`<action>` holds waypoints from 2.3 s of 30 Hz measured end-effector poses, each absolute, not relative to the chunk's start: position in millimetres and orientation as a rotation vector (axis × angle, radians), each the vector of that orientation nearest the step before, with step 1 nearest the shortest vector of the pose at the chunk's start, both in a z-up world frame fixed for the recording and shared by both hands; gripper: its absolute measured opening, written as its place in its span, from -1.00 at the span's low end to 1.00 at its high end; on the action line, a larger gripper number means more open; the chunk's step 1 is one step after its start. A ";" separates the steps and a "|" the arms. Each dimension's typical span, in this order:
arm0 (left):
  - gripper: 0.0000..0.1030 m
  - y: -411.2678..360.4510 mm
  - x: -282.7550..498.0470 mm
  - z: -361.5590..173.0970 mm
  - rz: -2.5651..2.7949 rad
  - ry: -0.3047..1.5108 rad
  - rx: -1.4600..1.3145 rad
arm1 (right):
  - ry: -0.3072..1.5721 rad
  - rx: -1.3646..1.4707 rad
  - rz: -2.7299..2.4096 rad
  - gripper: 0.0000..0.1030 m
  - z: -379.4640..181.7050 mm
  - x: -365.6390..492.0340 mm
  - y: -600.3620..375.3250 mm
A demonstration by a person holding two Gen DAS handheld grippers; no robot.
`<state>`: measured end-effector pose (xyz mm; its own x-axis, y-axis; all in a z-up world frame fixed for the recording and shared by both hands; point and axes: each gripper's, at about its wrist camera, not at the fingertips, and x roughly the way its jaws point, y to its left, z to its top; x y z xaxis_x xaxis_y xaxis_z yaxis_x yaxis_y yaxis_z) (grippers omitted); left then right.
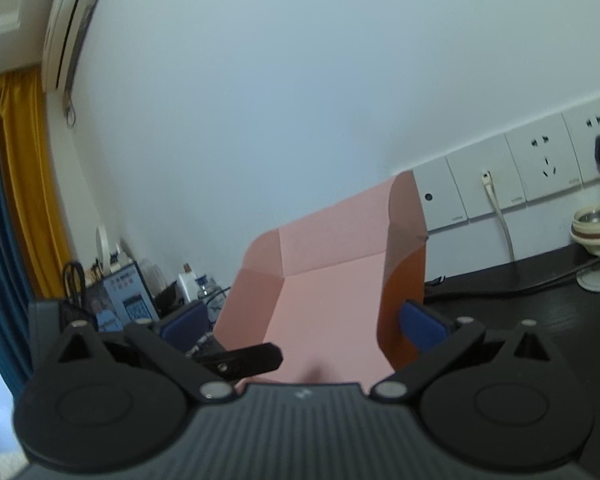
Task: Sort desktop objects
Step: 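Swing the lid down over the box opening with the right gripper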
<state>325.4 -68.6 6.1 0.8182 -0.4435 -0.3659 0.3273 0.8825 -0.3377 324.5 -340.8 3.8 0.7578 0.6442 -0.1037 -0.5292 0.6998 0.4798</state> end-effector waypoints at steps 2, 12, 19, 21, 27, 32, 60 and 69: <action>0.99 -67.6 326.5 5.7 -0.419 0.456 -0.274 | 0.282 0.511 0.670 0.99 1.5 330.4 -349.4; 0.99 -67.3 327.0 4.0 -0.415 0.456 -0.280 | 0.294 0.771 0.674 0.99 -13.3 347.6 -384.6; 0.99 -70.8 325.4 4.6 -0.405 0.451 -0.264 | 0.368 0.866 0.697 0.99 -31.8 366.8 -389.1; 0.99 -71.2 325.0 4.9 -0.403 0.451 -0.264 | 0.410 0.869 0.732 0.99 -36.2 371.3 -379.1; 0.99 -72.2 321.7 8.3 -0.401 0.447 -0.261 | 0.422 0.832 0.767 0.99 -29.3 367.6 -359.8; 0.99 -71.2 317.1 13.1 -0.444 0.433 -0.273 | 0.366 0.846 0.792 0.99 -20.6 358.4 -364.7; 0.99 -63.3 258.3 39.8 -0.595 0.342 -0.084 | 0.239 0.597 0.873 0.99 17.1 295.0 -344.3; 0.99 -70.6 252.7 34.1 -0.622 0.356 -0.044 | 0.295 0.603 0.692 0.99 14.9 249.9 -348.4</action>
